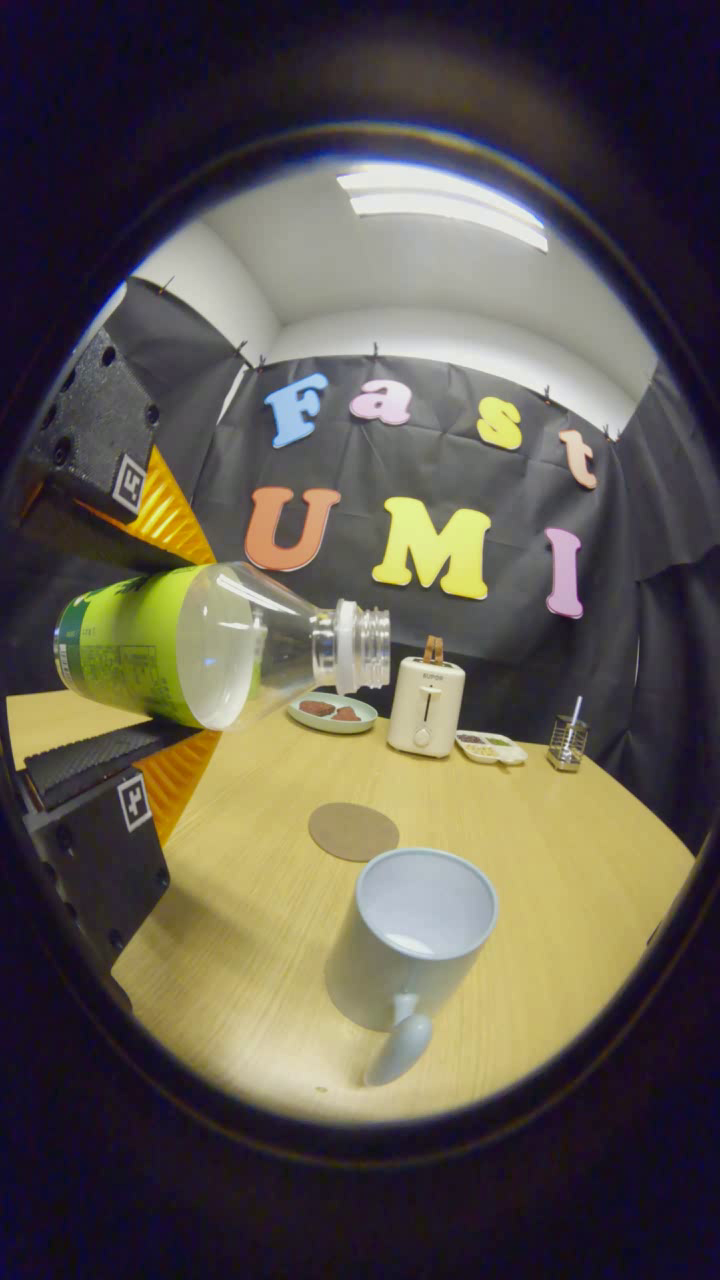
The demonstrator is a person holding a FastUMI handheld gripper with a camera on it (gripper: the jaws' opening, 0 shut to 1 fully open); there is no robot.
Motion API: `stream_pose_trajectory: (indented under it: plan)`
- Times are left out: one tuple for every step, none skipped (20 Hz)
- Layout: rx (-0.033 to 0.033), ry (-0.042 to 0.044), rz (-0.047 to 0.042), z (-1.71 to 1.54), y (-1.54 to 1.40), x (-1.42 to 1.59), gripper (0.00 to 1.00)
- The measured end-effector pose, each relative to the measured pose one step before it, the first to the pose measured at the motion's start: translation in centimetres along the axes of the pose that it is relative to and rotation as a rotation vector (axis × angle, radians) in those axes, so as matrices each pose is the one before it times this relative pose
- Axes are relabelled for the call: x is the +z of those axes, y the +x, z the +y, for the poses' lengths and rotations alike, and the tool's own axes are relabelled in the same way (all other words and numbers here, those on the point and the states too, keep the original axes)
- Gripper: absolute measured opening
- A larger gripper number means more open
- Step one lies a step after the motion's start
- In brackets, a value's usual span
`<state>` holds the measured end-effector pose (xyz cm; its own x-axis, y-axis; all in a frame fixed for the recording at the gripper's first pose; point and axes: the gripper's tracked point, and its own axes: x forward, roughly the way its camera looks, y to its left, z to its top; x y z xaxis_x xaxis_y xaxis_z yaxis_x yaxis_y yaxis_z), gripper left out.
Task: Take the bottle from table, then pour the juice into the cup, finally place the bottle on the coaster
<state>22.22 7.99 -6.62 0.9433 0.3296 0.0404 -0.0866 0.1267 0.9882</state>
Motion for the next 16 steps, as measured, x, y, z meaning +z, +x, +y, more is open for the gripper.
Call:
stream_pose_trajectory:
  plan:
    - [0.01170, 0.03894, 0.00118, 0.063, -0.109, 0.157, 0.79]
    - [0.01167, 0.03597, 0.00267, 0.129, 0.061, 0.007, 0.79]
    - [0.01226, 0.02798, 0.00330, 0.225, -0.020, 0.098, 0.79]
    - [0.00994, 0.02159, 0.00518, 0.233, -0.118, 0.019, 0.79]
    - [0.00541, 0.01166, 0.00555, 0.074, -0.010, 0.033, 0.79]
    - [0.00388, 0.00577, 0.00508, 0.108, -0.064, 0.002, 0.79]
    - [0.00256, 0.00455, 0.00343, 0.147, -0.267, 0.057, 0.79]
    - [0.00460, 0.00714, 0.00216, 0.087, 0.010, 0.137, 0.79]
    - [0.00590, 0.01189, 0.00298, 0.276, 0.111, 0.168, 0.79]
    - [0.00652, 0.01562, 0.00408, 0.209, 0.132, 0.250, 0.79]
    - [0.00594, 0.01762, 0.00318, 0.175, -0.037, 0.206, 0.79]
    - [0.00453, 0.01913, 0.00159, 0.080, -0.008, 0.198, 0.79]
    - [0.00448, 0.02357, 0.00044, 0.049, 0.028, 0.270, 0.79]
    - [0.00417, 0.02289, 0.00229, 0.024, -0.092, 0.193, 0.79]
    - [0.00220, 0.02008, 0.00353, 0.003, 0.024, 0.067, 0.79]
    - [0.00013, 0.01558, 0.00339, -0.041, 0.083, 0.007, 0.79]
